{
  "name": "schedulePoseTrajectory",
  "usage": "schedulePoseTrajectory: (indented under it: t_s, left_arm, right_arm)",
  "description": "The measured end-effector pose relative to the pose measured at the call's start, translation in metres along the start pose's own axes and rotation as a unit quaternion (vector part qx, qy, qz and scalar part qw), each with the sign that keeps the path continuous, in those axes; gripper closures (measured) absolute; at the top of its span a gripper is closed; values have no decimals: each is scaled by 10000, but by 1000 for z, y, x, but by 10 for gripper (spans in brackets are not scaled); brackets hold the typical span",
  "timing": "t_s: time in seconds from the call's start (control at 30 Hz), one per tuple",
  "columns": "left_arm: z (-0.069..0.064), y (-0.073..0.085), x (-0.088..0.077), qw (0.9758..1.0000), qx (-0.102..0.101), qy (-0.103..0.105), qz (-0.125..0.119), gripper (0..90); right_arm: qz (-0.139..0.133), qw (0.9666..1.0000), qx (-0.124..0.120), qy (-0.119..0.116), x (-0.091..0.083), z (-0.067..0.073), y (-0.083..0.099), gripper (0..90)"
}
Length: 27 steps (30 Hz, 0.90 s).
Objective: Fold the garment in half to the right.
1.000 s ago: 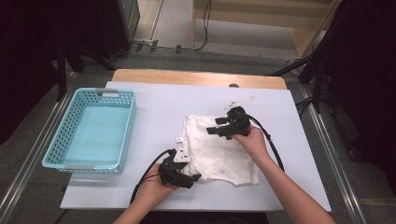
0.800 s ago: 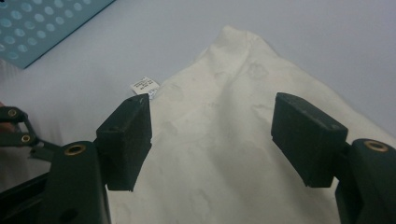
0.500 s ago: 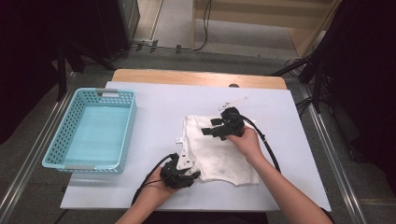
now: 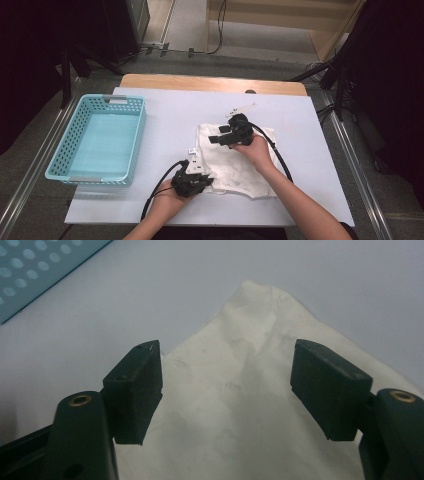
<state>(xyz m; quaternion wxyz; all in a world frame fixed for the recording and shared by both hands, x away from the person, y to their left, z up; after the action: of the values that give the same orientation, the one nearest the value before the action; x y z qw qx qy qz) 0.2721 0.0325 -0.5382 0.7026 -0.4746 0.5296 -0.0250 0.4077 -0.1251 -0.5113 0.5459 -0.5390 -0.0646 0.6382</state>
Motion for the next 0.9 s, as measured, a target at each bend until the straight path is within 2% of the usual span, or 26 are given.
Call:
schedulePoseTrajectory:
  t_s: [0.07, 0.2, 0.43, 0.67, 0.9]
  left_arm:
    - [1, 0, 0, 10000, -28, 34, -3, 834]
    - [3, 0, 1, 9997, -166, 170, -26, 833]
    - [3, 0, 1, 9997, -137, 181, -30, 829]
    - [3, 1, 2, 9995, -192, 255, -90, 823]
    - [4, 1, 2, 9994, -193, 289, -92, 823]
  right_arm:
    - [8, 10000, -40, -8, 3, 0, -3, 275]
    - [-88, 9999, 60, -57, 10, -1, -6, 277]
    - [-26, 9999, 134, 13, 23, -6, -13, 279]
    - [20, 9998, 87, 188, 39, -13, -23, 288]
    - [33, 9992, 187, 344, 51, -23, -28, 292]
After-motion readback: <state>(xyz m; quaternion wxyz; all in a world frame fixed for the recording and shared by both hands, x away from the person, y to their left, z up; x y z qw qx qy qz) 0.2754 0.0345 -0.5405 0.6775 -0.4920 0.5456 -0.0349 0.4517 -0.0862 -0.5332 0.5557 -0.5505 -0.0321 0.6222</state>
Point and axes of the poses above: each handheld gripper's, and its own axes: x roughly forward along the jaws, y roughly out of its underside, z roughly to its left, the point moved 4 cm from there along x, roughly forward along the jaws, and after that the axes turned 10 degrees about -y, right-handed, at the moved point
